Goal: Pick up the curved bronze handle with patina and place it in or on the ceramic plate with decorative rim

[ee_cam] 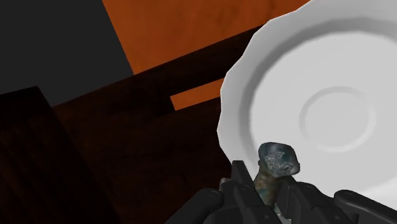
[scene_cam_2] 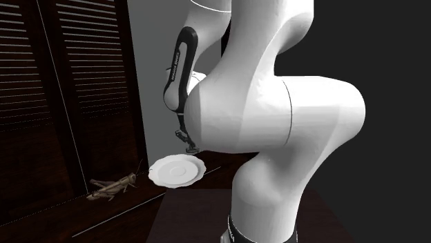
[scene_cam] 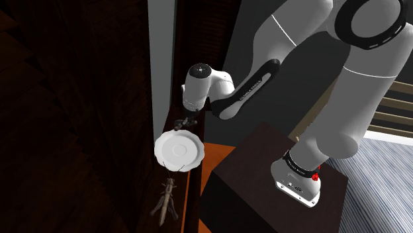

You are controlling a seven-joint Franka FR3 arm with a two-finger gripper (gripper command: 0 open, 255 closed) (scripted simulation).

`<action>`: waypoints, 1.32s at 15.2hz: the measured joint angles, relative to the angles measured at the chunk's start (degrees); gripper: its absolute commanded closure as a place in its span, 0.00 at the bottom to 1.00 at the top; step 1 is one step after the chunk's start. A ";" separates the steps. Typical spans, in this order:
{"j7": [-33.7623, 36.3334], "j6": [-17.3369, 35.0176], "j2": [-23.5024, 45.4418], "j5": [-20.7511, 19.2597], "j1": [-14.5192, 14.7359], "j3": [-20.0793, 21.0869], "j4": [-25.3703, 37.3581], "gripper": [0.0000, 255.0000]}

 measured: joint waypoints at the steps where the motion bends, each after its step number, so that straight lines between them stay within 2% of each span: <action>1: 1.58 -0.29 -0.50 -0.02 1.00 0.54 -0.62 1.00; 7: 10.20 -1.04 -2.78 -0.61 6.08 3.33 -4.33 1.00; 18: 20.72 3.47 5.89 -11.71 9.87 -1.38 -2.09 1.00; 20: 21.64 3.94 6.95 -12.77 10.42 -1.76 -1.62 1.00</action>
